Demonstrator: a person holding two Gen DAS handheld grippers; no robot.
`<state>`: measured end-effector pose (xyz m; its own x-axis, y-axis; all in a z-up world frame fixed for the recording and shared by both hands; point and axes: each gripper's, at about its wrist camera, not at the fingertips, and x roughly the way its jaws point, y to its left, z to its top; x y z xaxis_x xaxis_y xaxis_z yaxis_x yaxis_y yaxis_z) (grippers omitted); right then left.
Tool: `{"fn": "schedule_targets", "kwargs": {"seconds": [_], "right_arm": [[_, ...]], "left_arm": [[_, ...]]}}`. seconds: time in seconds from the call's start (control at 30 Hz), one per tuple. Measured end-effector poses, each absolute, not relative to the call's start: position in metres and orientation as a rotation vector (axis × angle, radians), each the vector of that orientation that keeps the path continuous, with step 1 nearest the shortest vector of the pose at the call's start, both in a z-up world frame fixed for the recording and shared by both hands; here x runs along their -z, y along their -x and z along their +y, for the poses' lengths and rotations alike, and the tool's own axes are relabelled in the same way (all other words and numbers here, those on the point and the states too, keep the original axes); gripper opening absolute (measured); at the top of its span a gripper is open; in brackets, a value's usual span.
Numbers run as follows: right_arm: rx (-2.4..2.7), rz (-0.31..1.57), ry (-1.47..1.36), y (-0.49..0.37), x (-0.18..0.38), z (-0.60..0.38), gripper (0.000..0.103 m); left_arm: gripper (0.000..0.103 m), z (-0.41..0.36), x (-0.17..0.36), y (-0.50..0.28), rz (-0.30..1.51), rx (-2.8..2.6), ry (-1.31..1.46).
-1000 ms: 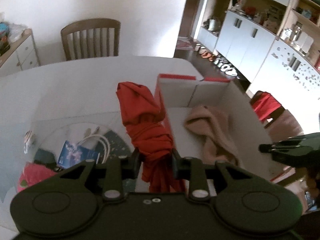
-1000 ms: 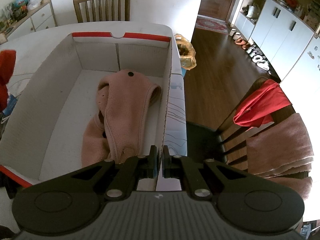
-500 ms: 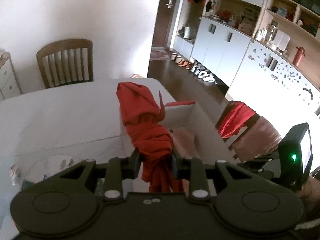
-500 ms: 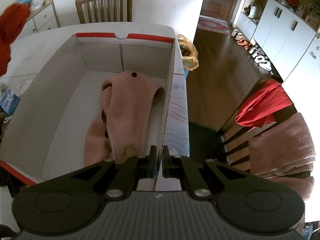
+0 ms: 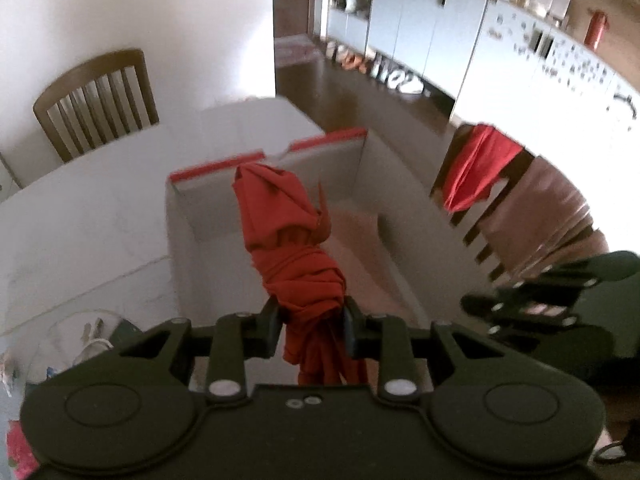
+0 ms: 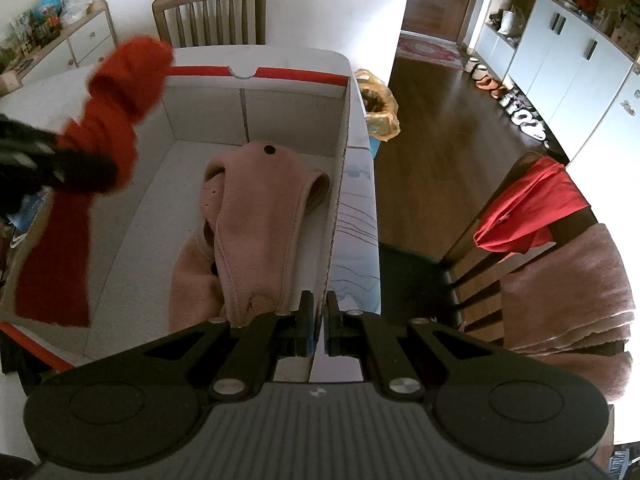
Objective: Organize objects
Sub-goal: 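Lift the red cloth with the left gripper and carry it into the box, then lower the red cloth beside the pink hat and open the left gripper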
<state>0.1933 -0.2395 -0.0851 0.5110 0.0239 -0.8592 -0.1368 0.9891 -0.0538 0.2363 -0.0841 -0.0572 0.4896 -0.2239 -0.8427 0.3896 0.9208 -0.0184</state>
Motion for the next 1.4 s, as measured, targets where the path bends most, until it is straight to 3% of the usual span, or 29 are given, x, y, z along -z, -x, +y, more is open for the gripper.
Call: {"fn": "schedule_targets", "kwargs": {"seconds": [0.5, 1.13, 1.3, 1.4], "right_arm": [[-0.105, 1.025, 0.123, -0.194, 0.087, -0.24, 0.004], [-0.117, 1.026, 0.106, -0.194, 0.088, -0.244, 0.004], [-0.117, 1.026, 0.106, -0.194, 0.088, -0.244, 0.004], [-0.116, 1.026, 0.105, -0.194, 0.088, -0.244, 0.004]], "left_arm": [[0.029, -0.096, 0.128, -0.273, 1.194, 0.275, -0.308], [0.038, -0.1, 0.151, -0.276, 1.251, 0.272, -0.335], [0.046, -0.098, 0.147, -0.269, 1.226, 0.293, -0.312], [0.057, -0.097, 0.141, -0.262, 1.201, 0.321, -0.298]]}}
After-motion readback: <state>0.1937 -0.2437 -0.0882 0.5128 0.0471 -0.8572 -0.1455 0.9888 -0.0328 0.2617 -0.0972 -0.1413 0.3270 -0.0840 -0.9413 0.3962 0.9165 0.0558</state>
